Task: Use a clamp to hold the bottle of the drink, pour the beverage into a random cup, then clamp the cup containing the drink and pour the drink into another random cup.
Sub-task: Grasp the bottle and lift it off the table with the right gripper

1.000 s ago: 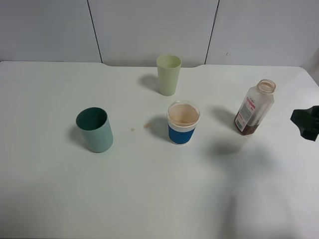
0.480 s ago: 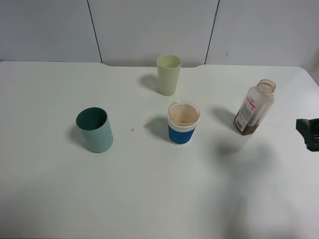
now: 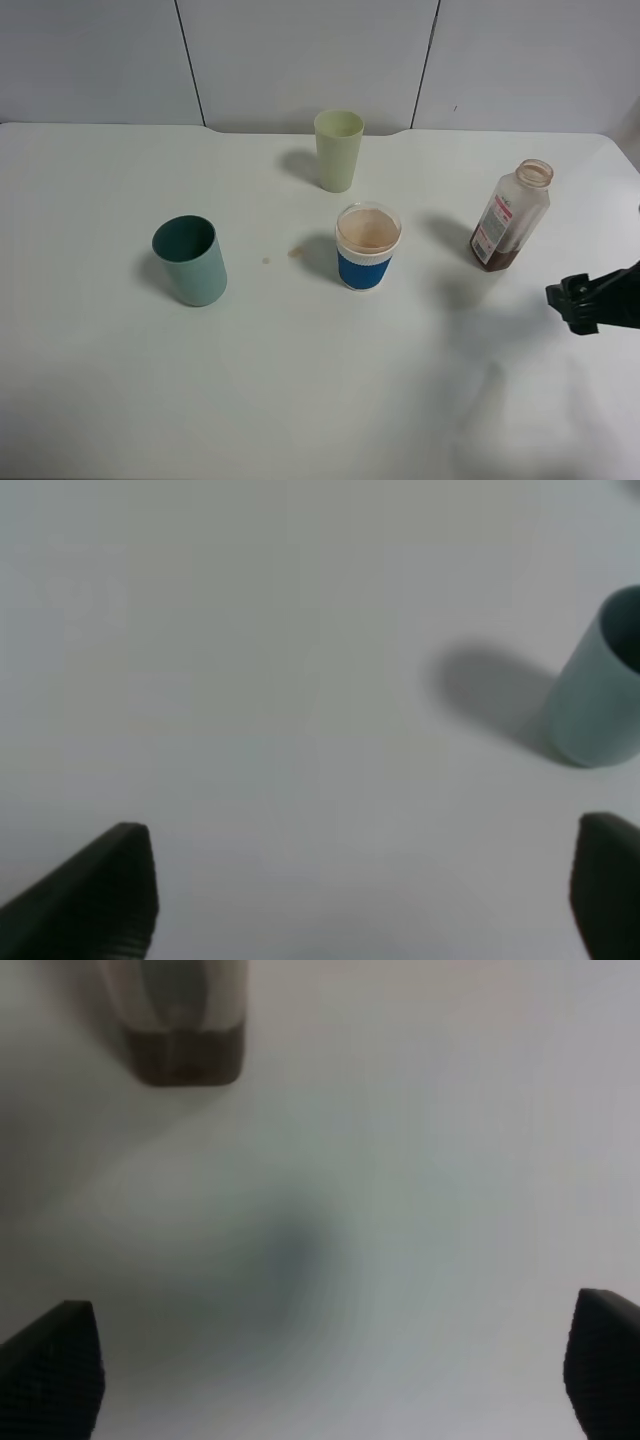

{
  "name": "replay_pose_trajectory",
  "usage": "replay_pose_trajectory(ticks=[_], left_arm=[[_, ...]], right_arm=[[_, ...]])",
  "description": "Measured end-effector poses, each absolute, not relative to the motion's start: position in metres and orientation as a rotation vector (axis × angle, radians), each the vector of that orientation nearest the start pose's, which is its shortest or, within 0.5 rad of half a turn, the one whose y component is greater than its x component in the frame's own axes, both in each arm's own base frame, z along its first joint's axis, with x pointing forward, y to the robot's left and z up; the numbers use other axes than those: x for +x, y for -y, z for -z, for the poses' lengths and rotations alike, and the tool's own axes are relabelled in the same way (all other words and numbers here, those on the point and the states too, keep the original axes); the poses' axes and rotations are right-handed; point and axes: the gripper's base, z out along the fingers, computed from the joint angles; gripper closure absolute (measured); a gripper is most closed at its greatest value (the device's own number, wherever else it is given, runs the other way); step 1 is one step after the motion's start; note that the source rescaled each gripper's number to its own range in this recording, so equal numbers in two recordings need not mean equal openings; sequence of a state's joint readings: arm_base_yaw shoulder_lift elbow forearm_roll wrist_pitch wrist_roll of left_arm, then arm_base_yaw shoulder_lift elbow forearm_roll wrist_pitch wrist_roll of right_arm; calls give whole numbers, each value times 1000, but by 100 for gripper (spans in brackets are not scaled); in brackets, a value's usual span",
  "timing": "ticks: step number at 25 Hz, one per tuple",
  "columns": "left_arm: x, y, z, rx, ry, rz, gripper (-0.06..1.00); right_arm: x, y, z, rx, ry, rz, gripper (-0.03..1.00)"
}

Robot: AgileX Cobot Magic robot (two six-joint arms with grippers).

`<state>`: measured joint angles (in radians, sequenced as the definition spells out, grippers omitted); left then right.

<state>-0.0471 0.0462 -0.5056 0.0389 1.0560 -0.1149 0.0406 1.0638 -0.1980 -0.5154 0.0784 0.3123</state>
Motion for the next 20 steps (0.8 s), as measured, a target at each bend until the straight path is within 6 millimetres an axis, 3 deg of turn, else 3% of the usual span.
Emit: replay_pose_trajectory(ticks=[9,14,20], left_arm=[[2,-3,-279,-71,-2079,52,44],[2,-3,-279,-71,-2079,52,44],[2,-3,-279,-71,-2079,52,44]], right_arm=[[169,-12,-136,-299,-2437,-10,7],[176,-14,-138,-271,-2400,-38,7],[177,-14,-140,-373,-2373,10,7]])
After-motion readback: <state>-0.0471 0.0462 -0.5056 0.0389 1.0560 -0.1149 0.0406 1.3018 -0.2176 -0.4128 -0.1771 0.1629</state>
